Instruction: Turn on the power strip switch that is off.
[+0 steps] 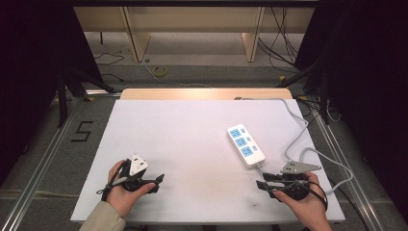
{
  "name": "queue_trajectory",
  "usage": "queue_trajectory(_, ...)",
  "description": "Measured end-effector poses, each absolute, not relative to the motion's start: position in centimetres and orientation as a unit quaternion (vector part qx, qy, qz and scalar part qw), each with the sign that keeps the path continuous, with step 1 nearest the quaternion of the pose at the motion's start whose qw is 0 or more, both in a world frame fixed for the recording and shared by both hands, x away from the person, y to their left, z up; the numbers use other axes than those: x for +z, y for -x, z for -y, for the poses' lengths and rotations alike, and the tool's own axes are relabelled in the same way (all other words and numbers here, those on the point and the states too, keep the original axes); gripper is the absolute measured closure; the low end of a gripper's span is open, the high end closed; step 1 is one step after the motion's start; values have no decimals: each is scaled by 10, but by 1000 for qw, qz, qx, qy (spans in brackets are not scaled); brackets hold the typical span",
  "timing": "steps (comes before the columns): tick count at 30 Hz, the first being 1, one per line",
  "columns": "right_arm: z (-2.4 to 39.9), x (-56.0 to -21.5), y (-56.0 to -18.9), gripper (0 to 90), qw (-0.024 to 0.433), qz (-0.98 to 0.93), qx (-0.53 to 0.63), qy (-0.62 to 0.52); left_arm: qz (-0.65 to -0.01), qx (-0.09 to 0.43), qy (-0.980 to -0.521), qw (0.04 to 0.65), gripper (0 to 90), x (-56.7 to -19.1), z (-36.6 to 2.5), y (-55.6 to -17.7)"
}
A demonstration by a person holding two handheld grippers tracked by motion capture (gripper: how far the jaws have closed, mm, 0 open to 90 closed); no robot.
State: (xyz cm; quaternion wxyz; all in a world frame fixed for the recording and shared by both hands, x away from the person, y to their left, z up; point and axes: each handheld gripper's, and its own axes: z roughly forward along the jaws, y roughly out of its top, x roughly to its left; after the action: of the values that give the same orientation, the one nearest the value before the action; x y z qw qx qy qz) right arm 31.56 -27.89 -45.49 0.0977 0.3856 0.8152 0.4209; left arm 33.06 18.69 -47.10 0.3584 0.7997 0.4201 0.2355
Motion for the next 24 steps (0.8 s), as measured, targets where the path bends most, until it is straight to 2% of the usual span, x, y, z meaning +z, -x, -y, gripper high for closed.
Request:
queue_trajectory(3, 278, -454, -316, 604, 97, -818, 415, -386, -417, 237, -802, 356, 164, -471, -187, -330)
queue_trajectory(5, 277, -450, -315, 667, 102, -823, 407, -383, -417, 238, -802, 355, 164, -471, -187, -330)
queue_trajectory(6, 277, -450, -315, 667, 102, -823, 407, -383, -418, 239, -802, 355, 164, -471, -187, -330)
queue_trajectory(9, 275, -446, -315, 784, 105, -833, 387, -380, -421, 239, -799, 357, 164, -471, -187, -330)
queue_trajectory(12, 274, -444, -315, 829, 109, -838, 377, -379, -420, 239, -800, 354, 165, -472, -187, -331)
queue_trajectory(14, 274, -442, -315, 896, 115, -844, 365, -375, -422, 240, -800, 354, 166, -472, -187, -331)
queue_trajectory(24, 272, -436, -318, 900, 114, -852, 344, -378, -426, 243, -797, 353, 171, -471, -188, -331)
